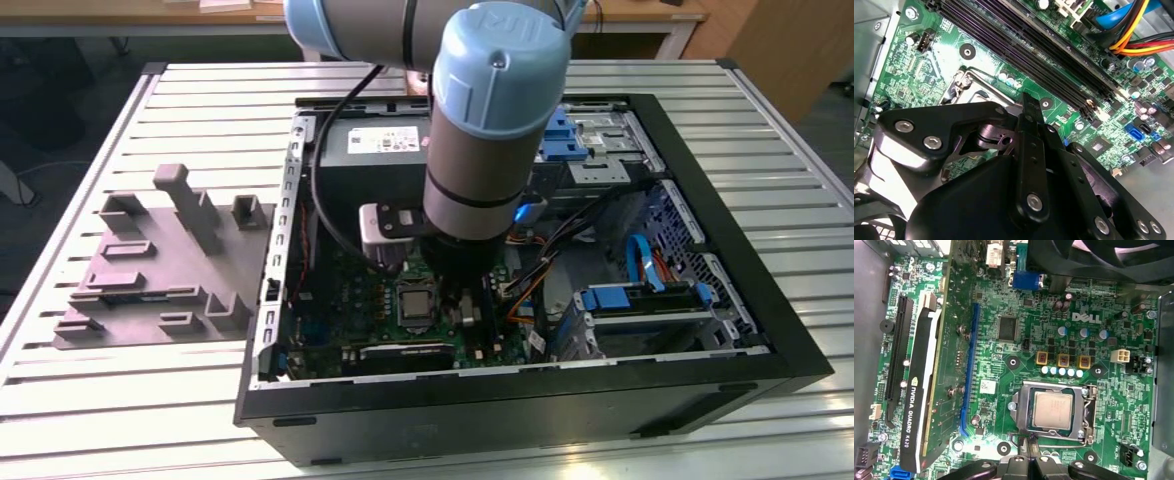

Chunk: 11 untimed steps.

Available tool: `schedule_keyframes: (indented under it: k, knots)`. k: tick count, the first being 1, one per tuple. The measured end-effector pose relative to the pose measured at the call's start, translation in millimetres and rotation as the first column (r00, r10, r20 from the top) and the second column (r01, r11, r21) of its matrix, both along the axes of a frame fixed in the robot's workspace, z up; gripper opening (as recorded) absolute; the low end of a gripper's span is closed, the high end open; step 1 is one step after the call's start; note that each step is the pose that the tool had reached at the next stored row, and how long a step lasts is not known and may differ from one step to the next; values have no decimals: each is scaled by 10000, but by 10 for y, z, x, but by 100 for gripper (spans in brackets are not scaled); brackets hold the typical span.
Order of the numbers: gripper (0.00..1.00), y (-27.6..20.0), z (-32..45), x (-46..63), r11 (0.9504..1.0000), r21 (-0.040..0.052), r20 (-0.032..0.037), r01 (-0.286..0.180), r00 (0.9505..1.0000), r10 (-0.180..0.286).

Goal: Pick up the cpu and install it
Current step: 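Install the first cpu locking lever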

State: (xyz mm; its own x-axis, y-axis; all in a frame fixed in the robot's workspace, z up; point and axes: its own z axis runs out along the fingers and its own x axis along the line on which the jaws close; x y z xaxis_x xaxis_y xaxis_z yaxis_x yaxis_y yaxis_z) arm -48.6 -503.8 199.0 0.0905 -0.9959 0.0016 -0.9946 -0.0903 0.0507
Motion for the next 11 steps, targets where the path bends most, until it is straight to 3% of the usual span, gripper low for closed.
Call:
schedule_keyframes:
  k: [11]
  knots:
    - [11, -1, -49, -11, 10000, -1, 13, -74, 10000, 74]
